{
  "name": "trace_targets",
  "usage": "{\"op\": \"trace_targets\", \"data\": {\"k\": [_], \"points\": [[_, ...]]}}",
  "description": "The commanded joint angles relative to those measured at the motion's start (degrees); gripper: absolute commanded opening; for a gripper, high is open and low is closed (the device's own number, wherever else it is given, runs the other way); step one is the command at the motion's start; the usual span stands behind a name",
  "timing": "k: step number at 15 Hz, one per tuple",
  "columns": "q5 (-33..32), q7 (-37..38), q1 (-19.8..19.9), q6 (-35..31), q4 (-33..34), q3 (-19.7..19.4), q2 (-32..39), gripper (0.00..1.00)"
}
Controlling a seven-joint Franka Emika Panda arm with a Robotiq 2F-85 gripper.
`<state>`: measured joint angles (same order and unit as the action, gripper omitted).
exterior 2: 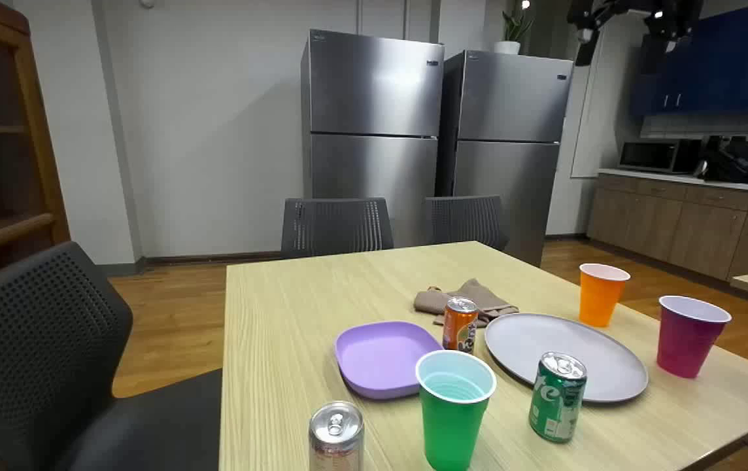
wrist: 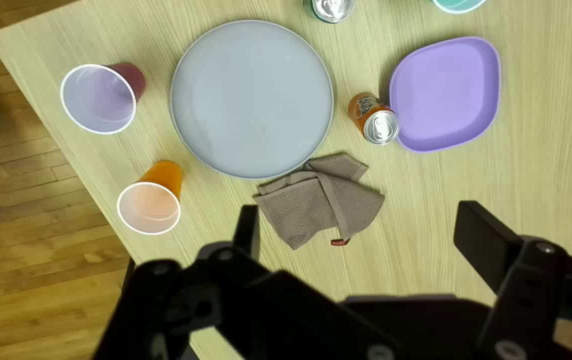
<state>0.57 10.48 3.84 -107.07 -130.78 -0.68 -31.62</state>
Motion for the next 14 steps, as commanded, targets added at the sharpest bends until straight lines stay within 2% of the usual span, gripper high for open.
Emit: {"op": "trace_targets", "data": {"k": [1,8,14], "points": [[0.1,-0.1,0.2,0.1,0.1,0.2,0.1,1.0],[0.1,-0.1,0.2,0.1,0.1,0.2,0.0,1.0],[0.3,-0.5,0.9,-6.7,-1.7,-1.3,1.9,1.0]]}}
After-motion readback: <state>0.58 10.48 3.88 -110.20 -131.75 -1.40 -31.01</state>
